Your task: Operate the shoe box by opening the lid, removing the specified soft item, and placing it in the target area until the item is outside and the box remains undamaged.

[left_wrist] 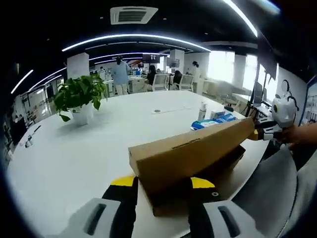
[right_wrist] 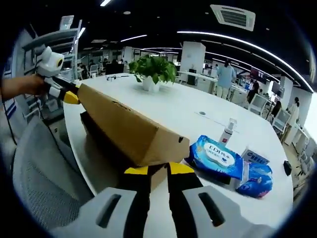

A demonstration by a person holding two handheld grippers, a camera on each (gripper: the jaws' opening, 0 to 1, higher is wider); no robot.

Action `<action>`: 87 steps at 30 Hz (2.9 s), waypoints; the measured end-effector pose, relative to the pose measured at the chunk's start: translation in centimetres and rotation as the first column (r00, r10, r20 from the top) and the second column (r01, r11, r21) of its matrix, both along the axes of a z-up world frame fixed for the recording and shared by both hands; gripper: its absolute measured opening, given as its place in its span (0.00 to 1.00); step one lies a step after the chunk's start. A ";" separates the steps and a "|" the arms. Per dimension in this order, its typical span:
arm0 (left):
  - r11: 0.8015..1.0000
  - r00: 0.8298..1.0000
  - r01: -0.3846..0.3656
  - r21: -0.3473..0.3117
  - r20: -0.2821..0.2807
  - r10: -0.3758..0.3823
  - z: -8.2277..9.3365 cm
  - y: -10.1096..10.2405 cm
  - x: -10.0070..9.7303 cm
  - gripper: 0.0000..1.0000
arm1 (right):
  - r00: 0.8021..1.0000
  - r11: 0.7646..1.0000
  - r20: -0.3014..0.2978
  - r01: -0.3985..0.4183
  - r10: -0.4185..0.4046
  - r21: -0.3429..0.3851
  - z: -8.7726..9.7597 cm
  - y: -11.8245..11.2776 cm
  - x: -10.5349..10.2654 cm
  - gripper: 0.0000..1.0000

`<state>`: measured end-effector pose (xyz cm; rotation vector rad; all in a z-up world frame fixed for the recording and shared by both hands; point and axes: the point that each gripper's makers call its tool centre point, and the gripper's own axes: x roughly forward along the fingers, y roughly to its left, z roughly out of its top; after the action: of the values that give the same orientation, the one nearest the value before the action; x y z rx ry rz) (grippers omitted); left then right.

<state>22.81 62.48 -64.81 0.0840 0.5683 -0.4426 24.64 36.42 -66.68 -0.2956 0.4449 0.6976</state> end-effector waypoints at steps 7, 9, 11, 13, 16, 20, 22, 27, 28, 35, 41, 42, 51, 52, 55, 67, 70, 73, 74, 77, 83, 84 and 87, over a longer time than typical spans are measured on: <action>1.000 1.000 0.013 0.000 -0.026 -0.013 -1.1 0.0 -0.4 0.42 | 0.997 0.996 0.004 -0.078 0.079 -0.033 -0.9 0.7 -1.2 0.17; 1.000 0.999 0.020 0.004 -0.034 -0.020 -1.4 -0.1 -0.5 0.43 | 0.995 0.994 -0.001 -0.099 0.099 -0.045 -1.2 0.8 -1.6 0.18; 1.000 0.999 0.027 0.004 -0.046 -0.027 -1.8 -0.2 -0.6 0.43 | 0.994 0.993 -0.009 -0.112 0.112 -0.048 -1.4 0.9 -1.9 0.20; 0.999 0.998 0.033 0.008 -0.054 -0.033 -2.1 -0.3 -0.7 0.44 | 0.993 0.992 -0.020 -0.119 0.118 -0.043 -1.7 1.0 -2.1 0.22; 0.999 0.997 0.040 0.013 -0.066 -0.039 -2.5 -0.3 -0.8 0.45 | 0.991 0.991 -0.036 -0.127 0.125 -0.040 -2.0 1.2 -2.3 0.24; 0.999 0.996 0.045 0.016 -0.080 -0.043 -2.9 -0.2 -0.8 0.45 | 0.989 0.990 -0.066 -0.136 0.133 -0.033 -2.5 1.5 -2.7 0.28; 0.999 0.995 0.045 0.015 -0.087 -0.044 -3.2 -0.2 -0.9 0.45 | 0.988 0.990 -0.078 -0.137 0.134 -0.030 -2.7 1.6 -2.8 0.30; 0.998 0.993 0.057 0.026 -0.108 -0.054 -3.9 -0.4 -1.0 0.45 | 0.986 0.993 -0.120 -0.119 0.118 0.001 -3.2 1.6 -2.8 0.31; 0.998 0.993 0.058 0.027 -0.109 -0.054 -3.9 -0.4 -1.0 0.45 | 0.985 0.993 -0.132 -0.114 0.114 0.005 -3.4 1.7 -2.8 0.31; 0.998 0.990 0.055 0.023 -0.131 -0.052 -5.2 -0.3 -0.9 0.45 | 0.980 0.997 -0.184 -0.073 0.075 0.020 -4.6 1.9 -2.7 0.32; 0.998 0.988 0.050 0.025 -0.145 -0.046 -6.3 0.0 -0.6 0.45 | 0.976 0.998 -0.206 -0.063 0.062 0.000 -5.5 1.9 -2.5 0.32; 0.999 0.988 0.049 0.024 -0.148 -0.045 -6.4 0.0 -0.6 0.45 | 0.976 0.998 -0.209 -0.061 0.059 -0.004 -5.7 1.9 -2.4 0.31; 0.998 0.986 0.048 0.027 -0.160 -0.043 -7.3 0.2 -0.5 0.45 | 0.974 0.998 -0.220 -0.055 0.047 -0.026 -6.5 1.7 -2.1 0.31; 0.999 0.986 0.048 0.025 -0.160 -0.043 -7.3 0.2 -0.5 0.45 | 0.974 0.998 -0.220 -0.053 0.046 -0.026 -6.4 1.7 -2.1 0.31; 0.998 0.986 0.052 0.029 -0.162 -0.047 -7.2 0.2 -0.6 0.44 | 0.974 0.998 -0.223 -0.049 0.042 -0.026 -6.3 1.5 -2.0 0.32; 0.994 0.988 0.076 0.076 -0.143 -0.064 -6.0 0.1 -1.2 0.43 | 0.980 0.997 -0.188 -0.073 0.067 -0.022 -4.0 1.6 -1.9 0.32; 0.993 0.987 0.083 0.082 -0.148 -0.070 -6.3 -0.2 -1.1 0.43 | 0.979 0.996 -0.186 -0.088 0.081 -0.026 -4.0 1.9 -1.9 0.32; 0.993 0.986 0.080 0.083 -0.153 -0.066 -6.5 0.1 -1.0 0.43 | 0.979 0.996 -0.191 -0.087 0.079 -0.033 -4.3 1.8 -1.9 0.32; 0.994 0.986 0.076 0.083 -0.155 -0.063 -6.5 0.1 -1.0 0.42 | 0.979 0.996 -0.191 -0.086 0.078 -0.035 -4.4 1.8 -1.9 0.32; 0.994 0.986 0.070 0.079 -0.156 -0.057 -6.6 0.0 -1.1 0.41 | 0.978 0.995 -0.194 -0.087 0.077 -0.042 -4.7 1.9 -1.9 0.32; 0.994 0.984 0.070 0.087 -0.169 -0.055 -7.0 0.0 -0.8 0.40 | 0.975 0.994 -0.208 -0.092 0.079 -0.052 -5.2 1.9 -1.7 0.32; 0.994 0.984 0.070 0.090 -0.172 -0.054 -7.1 -0.1 -0.8 0.40 | 0.975 0.994 -0.208 -0.094 0.081 -0.052 -5.2 1.9 -1.6 0.32; 0.991 0.982 0.077 0.108 -0.180 -0.057 -7.4 0.0 -0.4 0.40 | 0.974 0.993 -0.209 -0.098 0.083 -0.059 -5.3 2.0 -1.2 0.32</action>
<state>22.42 62.51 -72.19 0.1760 0.7669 -0.4856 23.42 38.46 -72.01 -0.3117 0.6581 0.8071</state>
